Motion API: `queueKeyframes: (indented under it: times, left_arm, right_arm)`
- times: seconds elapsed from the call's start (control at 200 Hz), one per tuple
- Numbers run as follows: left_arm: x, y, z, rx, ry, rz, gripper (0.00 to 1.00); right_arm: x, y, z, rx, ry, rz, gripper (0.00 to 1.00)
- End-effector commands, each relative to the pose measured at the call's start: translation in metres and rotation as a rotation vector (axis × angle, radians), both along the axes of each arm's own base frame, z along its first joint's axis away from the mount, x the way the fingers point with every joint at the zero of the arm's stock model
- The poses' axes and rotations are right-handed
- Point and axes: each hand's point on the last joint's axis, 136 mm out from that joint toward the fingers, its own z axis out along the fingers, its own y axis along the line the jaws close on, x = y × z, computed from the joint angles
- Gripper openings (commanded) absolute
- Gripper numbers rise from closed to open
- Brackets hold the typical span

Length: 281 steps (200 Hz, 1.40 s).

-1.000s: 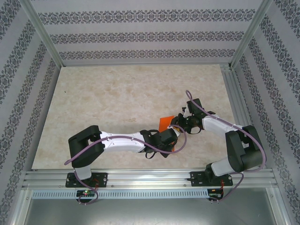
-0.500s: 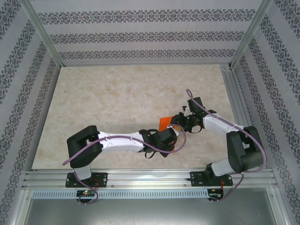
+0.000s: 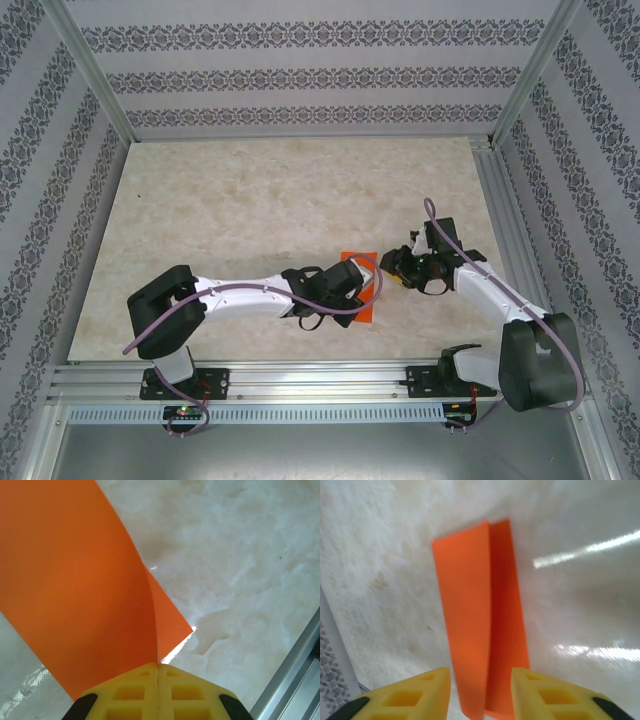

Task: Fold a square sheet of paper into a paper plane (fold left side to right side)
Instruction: Fold the triangle a second time at the center of the table.

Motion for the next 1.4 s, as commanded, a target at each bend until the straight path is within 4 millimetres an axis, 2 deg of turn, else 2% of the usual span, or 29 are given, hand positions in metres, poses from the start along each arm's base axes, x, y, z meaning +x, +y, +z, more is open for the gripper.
queueKeyframes:
  times: [0.0,0.26,0.31,0.32,0.355,0.669,1.039,1.399]
  left_arm:
    - [0.006,-0.001,0.018,-0.085,0.027,0.026,0.00]
    - [0.018,0.015,0.014,-0.094,0.077,0.069,0.00]
    - [0.020,0.017,0.013,-0.091,0.081,0.075,0.00]
    - [0.021,0.017,0.013,-0.090,0.081,0.075,0.00]
    - [0.022,0.018,0.012,-0.088,0.084,0.077,0.00]
    - [0.027,0.026,0.006,-0.047,0.092,0.079,0.00]
    - [0.035,0.040,-0.011,0.040,0.092,0.099,0.00]
    - [0.048,0.037,-0.014,0.035,0.090,0.093,0.01]
  right_arm:
    - [-0.018,0.002,-0.007,0.036,0.014,0.007,0.29]
    - [-0.057,0.014,-0.022,0.092,0.046,0.018,0.17]
    - [-0.056,0.019,-0.019,0.109,0.036,0.023,0.15]
    - [-0.063,0.019,-0.026,0.106,0.056,0.026,0.14]
    - [-0.067,0.022,-0.029,0.111,0.066,0.033,0.12]
    - [-0.072,0.047,-0.040,0.060,0.081,0.109,0.10]
    - [-0.088,0.033,-0.067,-0.079,0.158,0.114,0.10]
    - [-0.099,0.024,-0.080,-0.145,0.207,0.128,0.10]
